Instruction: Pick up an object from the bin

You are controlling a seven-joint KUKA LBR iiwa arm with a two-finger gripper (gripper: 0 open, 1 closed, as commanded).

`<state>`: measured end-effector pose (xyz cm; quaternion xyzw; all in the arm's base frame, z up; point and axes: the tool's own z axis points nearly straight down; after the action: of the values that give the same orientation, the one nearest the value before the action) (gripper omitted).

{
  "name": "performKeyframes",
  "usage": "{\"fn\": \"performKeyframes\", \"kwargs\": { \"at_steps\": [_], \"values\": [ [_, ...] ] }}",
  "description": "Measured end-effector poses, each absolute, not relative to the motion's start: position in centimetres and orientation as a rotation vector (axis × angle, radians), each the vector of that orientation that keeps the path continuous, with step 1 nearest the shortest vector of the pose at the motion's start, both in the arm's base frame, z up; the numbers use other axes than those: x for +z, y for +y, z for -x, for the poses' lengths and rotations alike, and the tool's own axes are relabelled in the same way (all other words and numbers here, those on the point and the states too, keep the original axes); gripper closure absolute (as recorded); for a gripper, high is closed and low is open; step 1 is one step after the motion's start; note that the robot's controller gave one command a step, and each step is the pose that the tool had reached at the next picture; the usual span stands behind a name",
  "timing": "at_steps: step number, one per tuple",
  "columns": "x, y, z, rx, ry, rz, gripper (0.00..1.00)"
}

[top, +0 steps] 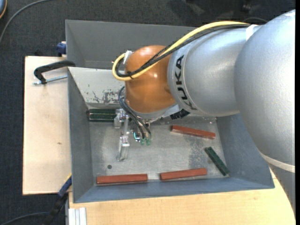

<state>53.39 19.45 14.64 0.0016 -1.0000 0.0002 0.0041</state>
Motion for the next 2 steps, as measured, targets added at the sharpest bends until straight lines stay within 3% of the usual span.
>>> {"fn": "performKeyframes", "kwargs": {
  "at_steps": [1, 2],
  "values": [
    [6.9, 13.2, -56.0, 0.002, -3.095, -0.519, 0.00],
    [7.1, 5.1, -57.5, 0.003, -3.035, -0.830, 0.00]
  ]
}}
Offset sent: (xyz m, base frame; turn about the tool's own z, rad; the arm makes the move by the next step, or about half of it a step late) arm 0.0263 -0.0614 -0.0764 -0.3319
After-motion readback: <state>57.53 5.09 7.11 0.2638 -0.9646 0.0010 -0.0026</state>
